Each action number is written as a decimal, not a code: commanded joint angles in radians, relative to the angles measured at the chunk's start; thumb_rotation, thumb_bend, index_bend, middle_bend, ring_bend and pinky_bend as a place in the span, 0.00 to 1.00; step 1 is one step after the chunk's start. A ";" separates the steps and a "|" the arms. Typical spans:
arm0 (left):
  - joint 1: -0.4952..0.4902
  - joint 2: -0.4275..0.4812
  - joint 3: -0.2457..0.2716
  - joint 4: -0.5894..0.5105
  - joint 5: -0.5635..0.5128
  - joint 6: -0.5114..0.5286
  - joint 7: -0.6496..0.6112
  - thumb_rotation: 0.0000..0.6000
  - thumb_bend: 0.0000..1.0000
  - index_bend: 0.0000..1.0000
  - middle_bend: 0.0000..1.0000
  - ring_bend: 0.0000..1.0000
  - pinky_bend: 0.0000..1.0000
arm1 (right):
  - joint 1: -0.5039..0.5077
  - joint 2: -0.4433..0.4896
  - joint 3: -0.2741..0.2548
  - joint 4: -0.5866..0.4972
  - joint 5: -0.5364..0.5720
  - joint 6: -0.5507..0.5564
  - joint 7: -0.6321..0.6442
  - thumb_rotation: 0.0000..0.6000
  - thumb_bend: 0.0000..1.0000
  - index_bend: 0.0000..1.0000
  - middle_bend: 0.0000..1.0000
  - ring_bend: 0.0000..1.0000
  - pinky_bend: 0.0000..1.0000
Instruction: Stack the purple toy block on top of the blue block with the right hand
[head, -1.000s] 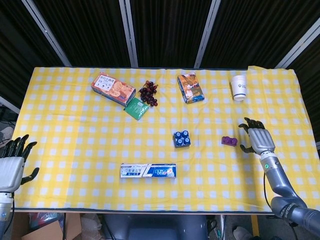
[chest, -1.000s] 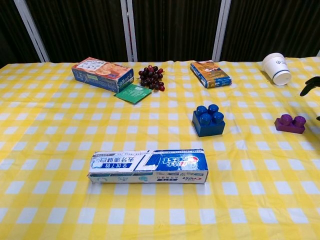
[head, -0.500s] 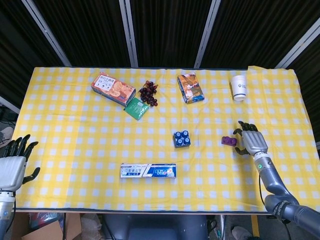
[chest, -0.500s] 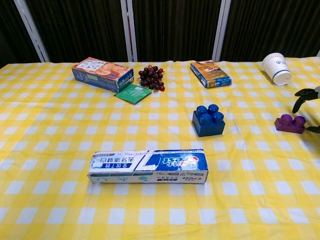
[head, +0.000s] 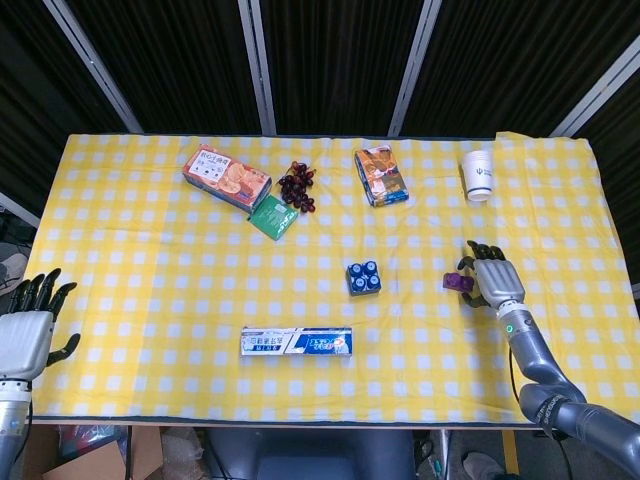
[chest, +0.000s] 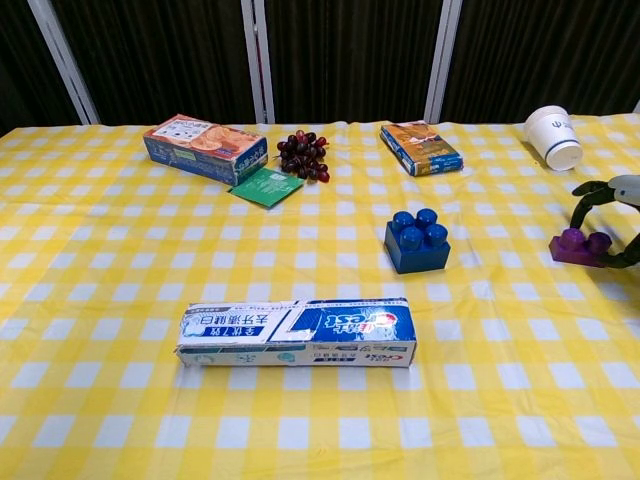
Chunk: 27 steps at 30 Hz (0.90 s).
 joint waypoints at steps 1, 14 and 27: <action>-0.002 -0.002 -0.001 0.001 -0.003 -0.002 0.003 1.00 0.32 0.15 0.00 0.00 0.05 | 0.005 -0.009 -0.001 0.010 0.004 -0.004 -0.003 1.00 0.39 0.35 0.00 0.00 0.00; -0.010 -0.011 -0.004 0.010 -0.021 -0.016 0.017 1.00 0.32 0.15 0.00 0.00 0.05 | 0.017 -0.022 0.002 0.039 0.003 -0.014 0.015 1.00 0.39 0.40 0.00 0.00 0.00; -0.017 -0.019 -0.001 0.010 -0.027 -0.023 0.033 1.00 0.32 0.15 0.00 0.00 0.05 | 0.016 -0.024 -0.003 0.056 -0.006 -0.018 0.035 1.00 0.39 0.44 0.00 0.00 0.00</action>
